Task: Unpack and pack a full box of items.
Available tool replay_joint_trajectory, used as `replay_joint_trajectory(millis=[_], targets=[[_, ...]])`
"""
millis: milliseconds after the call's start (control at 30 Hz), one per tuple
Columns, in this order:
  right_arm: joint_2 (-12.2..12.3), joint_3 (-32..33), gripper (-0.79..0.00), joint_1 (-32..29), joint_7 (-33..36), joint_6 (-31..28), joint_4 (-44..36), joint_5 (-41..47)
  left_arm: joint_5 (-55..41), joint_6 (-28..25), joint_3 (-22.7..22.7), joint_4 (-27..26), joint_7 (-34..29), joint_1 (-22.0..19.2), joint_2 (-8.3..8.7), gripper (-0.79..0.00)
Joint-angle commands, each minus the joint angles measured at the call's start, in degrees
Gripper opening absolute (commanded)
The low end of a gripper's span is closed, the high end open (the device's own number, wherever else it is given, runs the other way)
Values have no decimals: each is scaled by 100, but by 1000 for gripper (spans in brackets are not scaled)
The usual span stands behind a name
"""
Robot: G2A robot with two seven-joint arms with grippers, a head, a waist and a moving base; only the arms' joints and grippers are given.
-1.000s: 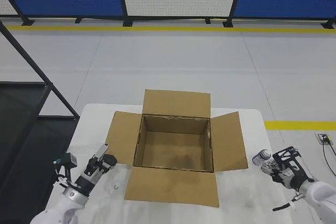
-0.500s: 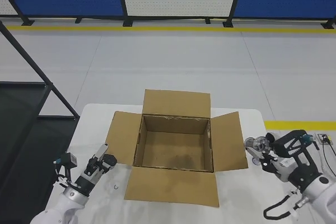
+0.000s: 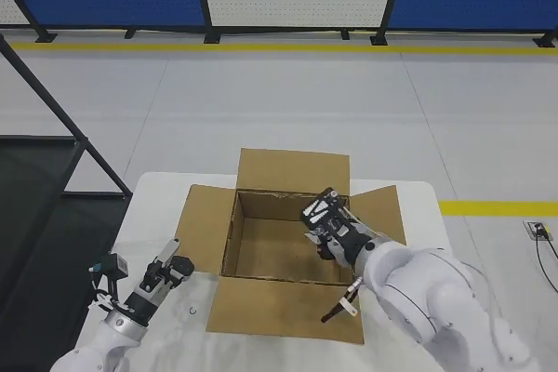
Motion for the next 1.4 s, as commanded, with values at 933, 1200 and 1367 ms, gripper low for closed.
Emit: replay_joint_trajectory(millis=[933,1200,1367], targets=[[-818,-1258,-785,1019,-1027,328,2530,967,0,0,0,0,0,0,0,0],[-1547,-2051,-785,1793,-1659,272,4429,1660,0,0,0,0,0,0,0,0],[-1983,-2432,-785,2086,-1812,411,5383,1721,0,0,0,0,0,0,0,0]])
